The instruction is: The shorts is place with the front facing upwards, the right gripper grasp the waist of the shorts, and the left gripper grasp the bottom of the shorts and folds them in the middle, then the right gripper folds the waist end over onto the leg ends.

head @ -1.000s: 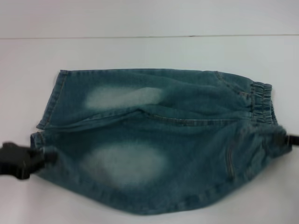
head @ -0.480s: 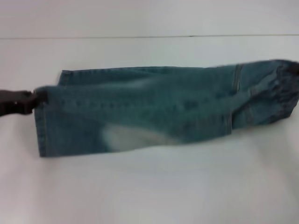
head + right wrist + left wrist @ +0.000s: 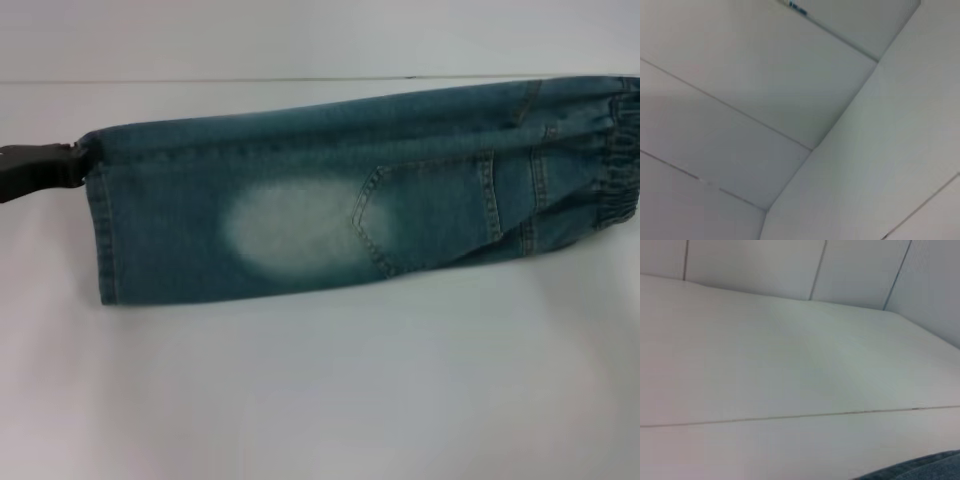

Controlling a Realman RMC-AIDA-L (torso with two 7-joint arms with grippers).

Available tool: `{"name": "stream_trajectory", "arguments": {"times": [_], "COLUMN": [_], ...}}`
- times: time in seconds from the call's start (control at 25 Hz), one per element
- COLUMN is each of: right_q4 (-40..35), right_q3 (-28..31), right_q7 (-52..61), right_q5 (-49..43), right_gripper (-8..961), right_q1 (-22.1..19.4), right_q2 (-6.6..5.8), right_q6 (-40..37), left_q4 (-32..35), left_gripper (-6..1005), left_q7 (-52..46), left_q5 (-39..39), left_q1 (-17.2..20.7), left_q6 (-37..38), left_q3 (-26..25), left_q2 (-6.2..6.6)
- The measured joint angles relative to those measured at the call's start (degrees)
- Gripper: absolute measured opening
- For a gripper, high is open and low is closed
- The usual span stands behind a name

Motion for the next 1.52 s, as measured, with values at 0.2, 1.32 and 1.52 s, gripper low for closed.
{"name": "stream_trajectory", "arguments": {"times": [0.2,1.32,1.52], "right_q4": [0.44,-4.23,-5.03], "right_q3": [-0.6,-6.56,-6.58], "right_q7": [-2.59,-16.23,-20.15], "right_q5": [0.16,0.78,0.84], "right_gripper": [61,463,765], "right_q1": [2.12,-2.14,-4.99], "right_q2": [0.86,3.87,5.14], "right_q6": [5.38,17.71,12.67], "left_q4": [-2.72,-0.34,2.25], "left_gripper": [91,589,824], "left_q7": [0.38,-2.23,-1.85], "left_q5": [-0.17,-3.31,-8.7], "left_q1": [-1.91,0.3,3.93], "left_q6": [-4.65,-18.22,-12.57], "left_q3": [2.86,21.46,28.1], "left_q2": [0.55,-0.91,-0.92]}}
